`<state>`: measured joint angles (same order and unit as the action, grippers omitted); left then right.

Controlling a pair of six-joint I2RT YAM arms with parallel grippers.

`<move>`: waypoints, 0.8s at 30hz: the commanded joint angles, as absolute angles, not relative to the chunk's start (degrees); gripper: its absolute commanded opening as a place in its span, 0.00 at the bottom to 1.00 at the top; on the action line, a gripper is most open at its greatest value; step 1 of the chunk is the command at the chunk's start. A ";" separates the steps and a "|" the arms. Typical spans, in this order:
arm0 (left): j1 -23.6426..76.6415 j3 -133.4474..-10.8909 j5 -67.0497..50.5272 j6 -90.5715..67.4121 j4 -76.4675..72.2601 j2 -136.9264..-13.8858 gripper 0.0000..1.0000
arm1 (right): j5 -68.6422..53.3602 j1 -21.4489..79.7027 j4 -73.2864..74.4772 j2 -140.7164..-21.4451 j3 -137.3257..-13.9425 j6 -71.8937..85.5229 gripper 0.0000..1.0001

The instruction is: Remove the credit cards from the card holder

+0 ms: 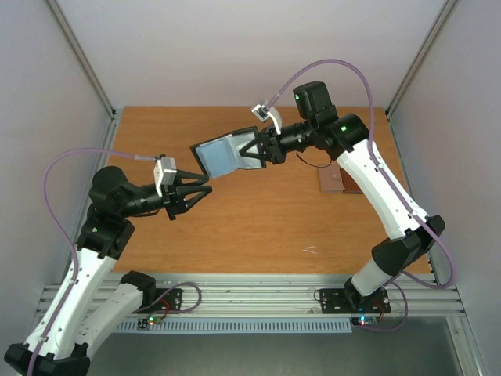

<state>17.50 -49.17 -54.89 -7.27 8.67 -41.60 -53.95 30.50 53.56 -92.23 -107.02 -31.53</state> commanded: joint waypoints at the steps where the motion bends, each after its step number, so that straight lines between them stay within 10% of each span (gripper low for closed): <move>1: 17.82 -48.96 -53.21 -10.10 2.67 -42.15 0.34 | -58.59 30.90 48.36 -90.31 -107.56 -28.12 0.01; 7: 17.77 -49.14 -52.05 -10.12 2.37 -41.96 0.28 | -60.02 30.83 49.59 -89.43 -107.13 -30.43 0.01; 24: 12.07 -49.63 -50.75 -14.15 3.87 -43.73 0.49 | -61.25 30.09 63.01 -89.32 -114.72 -38.36 0.01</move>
